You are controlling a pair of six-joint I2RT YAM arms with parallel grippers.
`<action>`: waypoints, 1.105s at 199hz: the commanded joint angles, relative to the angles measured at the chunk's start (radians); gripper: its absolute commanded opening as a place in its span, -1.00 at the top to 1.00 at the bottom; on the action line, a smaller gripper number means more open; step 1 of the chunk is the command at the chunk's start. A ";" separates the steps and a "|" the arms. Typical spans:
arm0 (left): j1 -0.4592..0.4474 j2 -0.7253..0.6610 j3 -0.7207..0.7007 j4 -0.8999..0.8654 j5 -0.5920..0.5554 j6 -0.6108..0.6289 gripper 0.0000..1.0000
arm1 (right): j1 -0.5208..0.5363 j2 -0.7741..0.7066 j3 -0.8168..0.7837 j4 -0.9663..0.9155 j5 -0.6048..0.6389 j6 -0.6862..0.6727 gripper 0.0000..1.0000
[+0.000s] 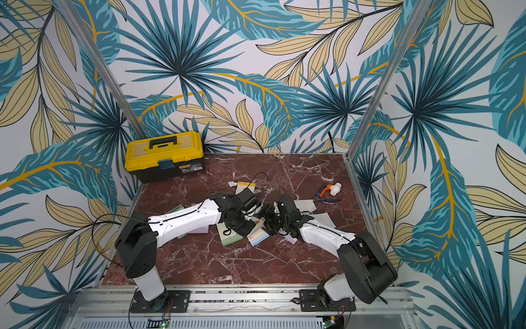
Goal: Tear off pages from different memo pads
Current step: Pick up the memo pad from the center of the board.
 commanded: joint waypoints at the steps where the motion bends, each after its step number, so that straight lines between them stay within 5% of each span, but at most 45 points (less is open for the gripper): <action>1: -0.002 0.012 0.019 0.004 -0.016 -0.004 1.00 | 0.013 -0.042 0.043 -0.151 0.010 -0.095 -0.54; 51: -0.002 0.012 0.018 0.003 -0.022 -0.008 1.00 | 0.013 -0.055 0.156 -0.493 0.085 -0.246 -0.75; 92: -0.002 0.017 0.021 0.000 -0.020 -0.008 1.00 | 0.013 -0.062 0.180 -0.517 0.079 -0.256 -0.75; 139: -0.002 0.009 0.016 0.002 -0.021 -0.008 1.00 | 0.015 0.005 0.134 -0.246 0.043 -0.146 -0.36; 220: 0.000 -0.003 0.008 0.009 -0.023 -0.007 1.00 | 0.017 0.111 0.096 -0.146 0.038 -0.020 0.18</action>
